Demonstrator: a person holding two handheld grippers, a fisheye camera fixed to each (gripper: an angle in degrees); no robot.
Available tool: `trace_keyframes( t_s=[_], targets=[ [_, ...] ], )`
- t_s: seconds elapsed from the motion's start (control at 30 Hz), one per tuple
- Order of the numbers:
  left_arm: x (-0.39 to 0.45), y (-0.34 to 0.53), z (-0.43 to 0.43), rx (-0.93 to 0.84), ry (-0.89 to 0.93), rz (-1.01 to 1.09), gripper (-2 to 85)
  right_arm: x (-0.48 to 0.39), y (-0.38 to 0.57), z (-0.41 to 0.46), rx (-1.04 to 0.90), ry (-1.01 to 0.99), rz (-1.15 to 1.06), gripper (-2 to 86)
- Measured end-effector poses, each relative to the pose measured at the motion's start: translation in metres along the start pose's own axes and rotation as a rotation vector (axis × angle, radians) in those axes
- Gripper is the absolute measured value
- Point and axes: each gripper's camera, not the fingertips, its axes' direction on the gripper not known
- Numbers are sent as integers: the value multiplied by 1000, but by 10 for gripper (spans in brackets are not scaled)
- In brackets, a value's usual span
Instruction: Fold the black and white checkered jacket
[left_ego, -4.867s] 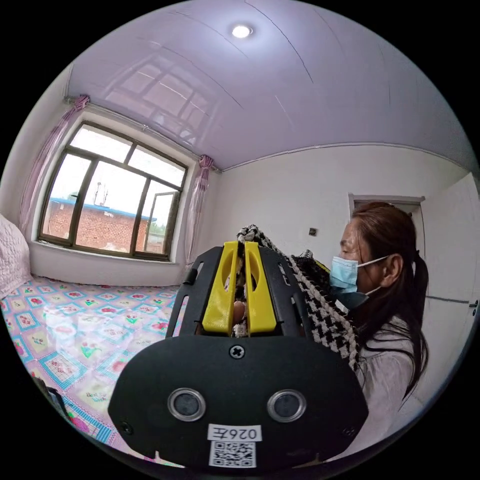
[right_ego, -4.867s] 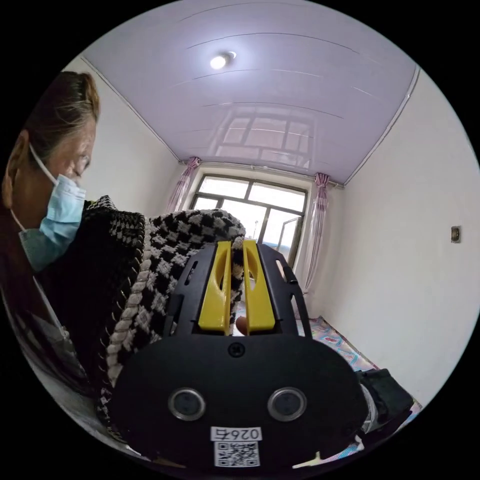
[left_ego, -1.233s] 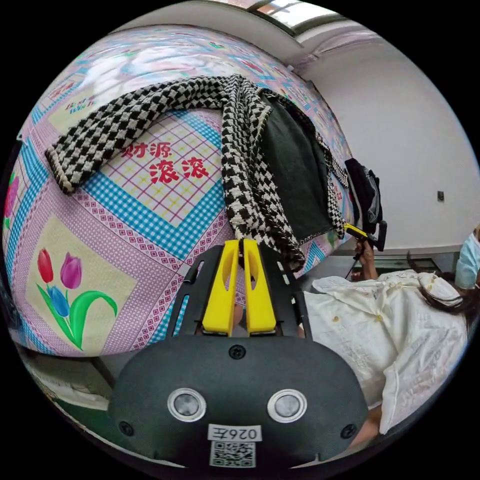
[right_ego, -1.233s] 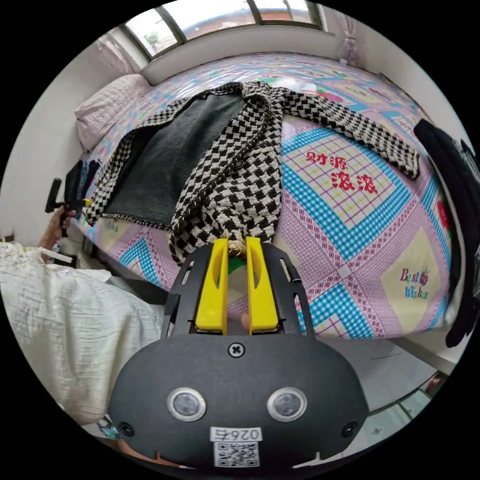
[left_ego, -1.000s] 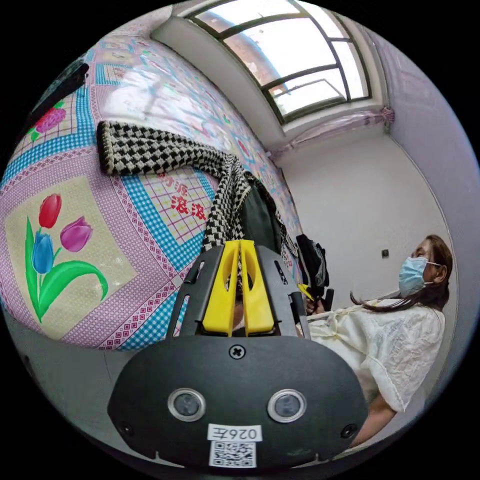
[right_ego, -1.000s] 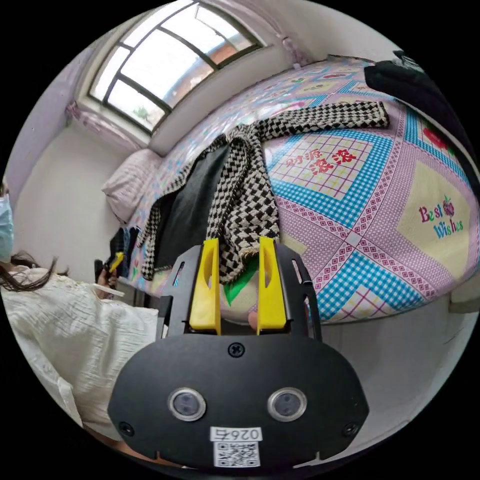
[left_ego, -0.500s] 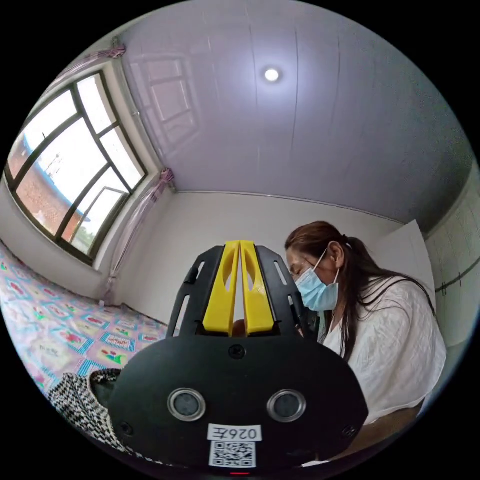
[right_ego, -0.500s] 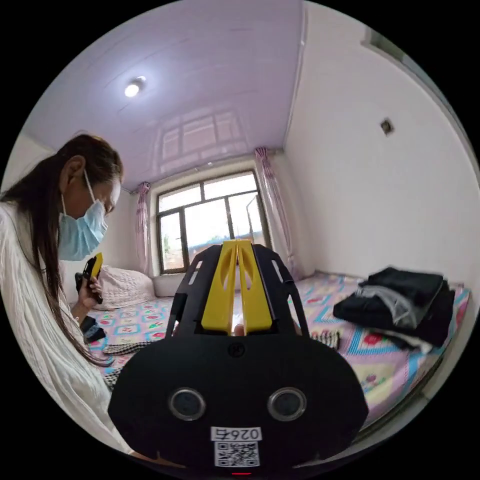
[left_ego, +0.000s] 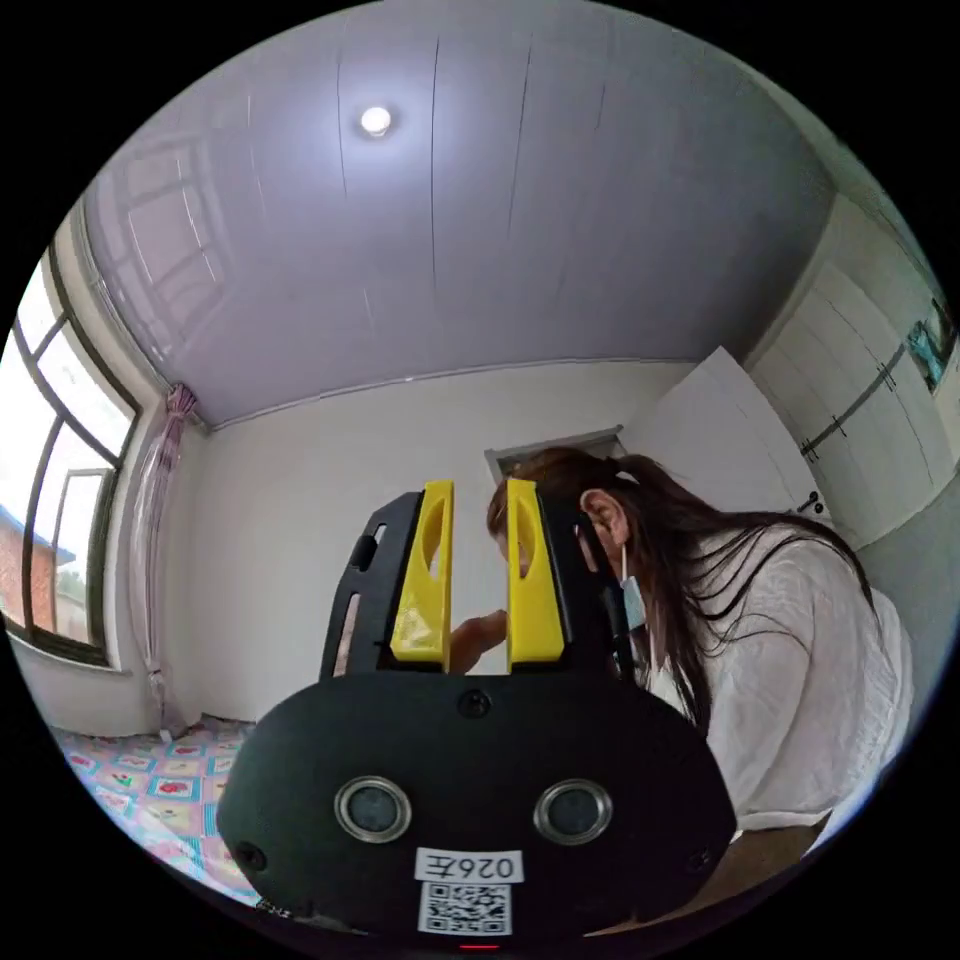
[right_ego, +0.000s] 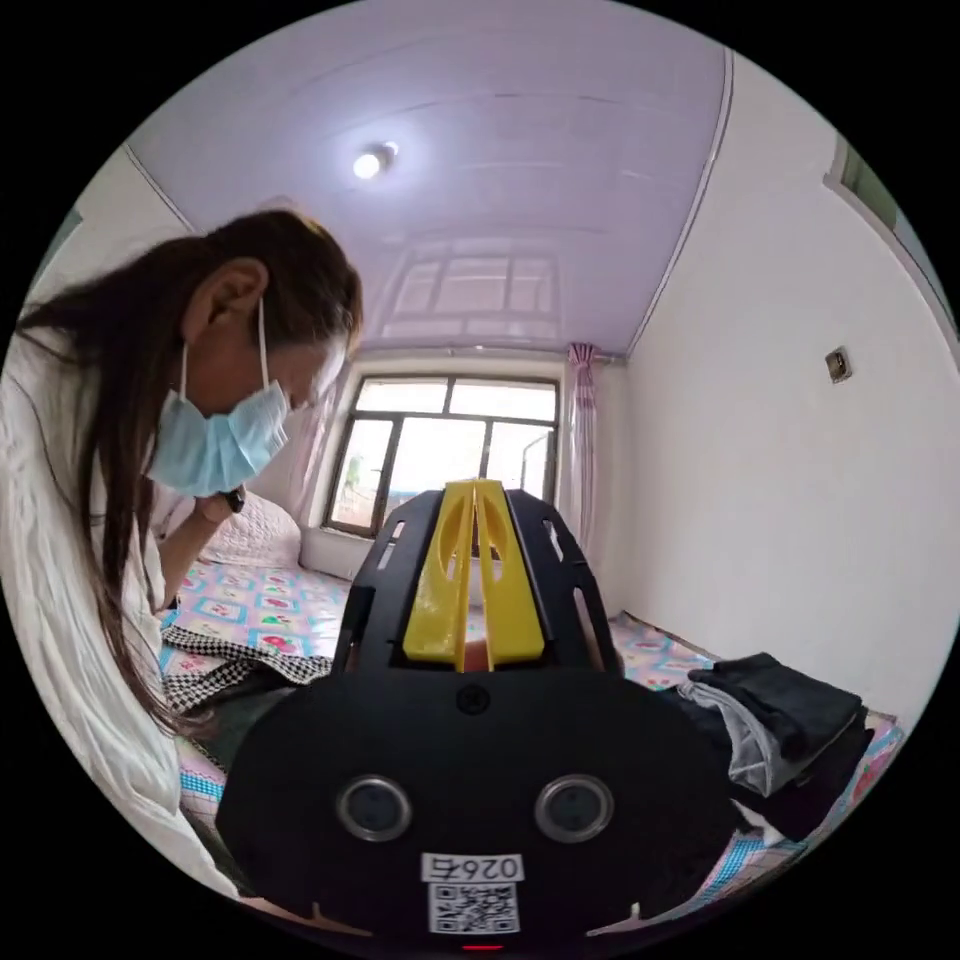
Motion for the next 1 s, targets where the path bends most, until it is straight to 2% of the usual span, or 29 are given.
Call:
trace_keyframes(
  t_s=[0.07,0.13,0.23,0.27,0.33,0.4,0.57,0.7,0.77,0.9,1.0],
  targets=[
    [-30,32,36,-192,-189,-83,7,22,31,37,-127,-57,117,-8],
    [-87,101,77,-465,-352,-281,3,39,65,71,-263,-165,241,-6],
    [-157,213,110,-752,-441,-551,22,46,144,123,-513,-296,474,13],
    [-169,236,114,-792,-454,-593,33,41,178,139,-628,-307,557,27],
    [-219,323,130,-987,-497,-751,82,26,226,161,-810,-326,644,48],
    [-253,378,138,-1082,-493,-878,99,7,264,174,-943,-321,692,66],
    [-329,473,165,-1161,-406,-1096,129,-55,317,208,-1169,-235,612,95],
    [-380,521,204,-1194,-293,-1162,152,-81,335,233,-1209,-157,582,126],
    [-400,537,219,-1189,-246,-1194,136,-98,346,251,-1238,-119,547,137],
    [-440,557,232,-1154,-228,-1226,22,-126,359,279,-1304,-25,400,131],
    [-464,563,236,-1149,-132,-1218,9,-141,359,295,-1294,2,373,140]
  ],
)
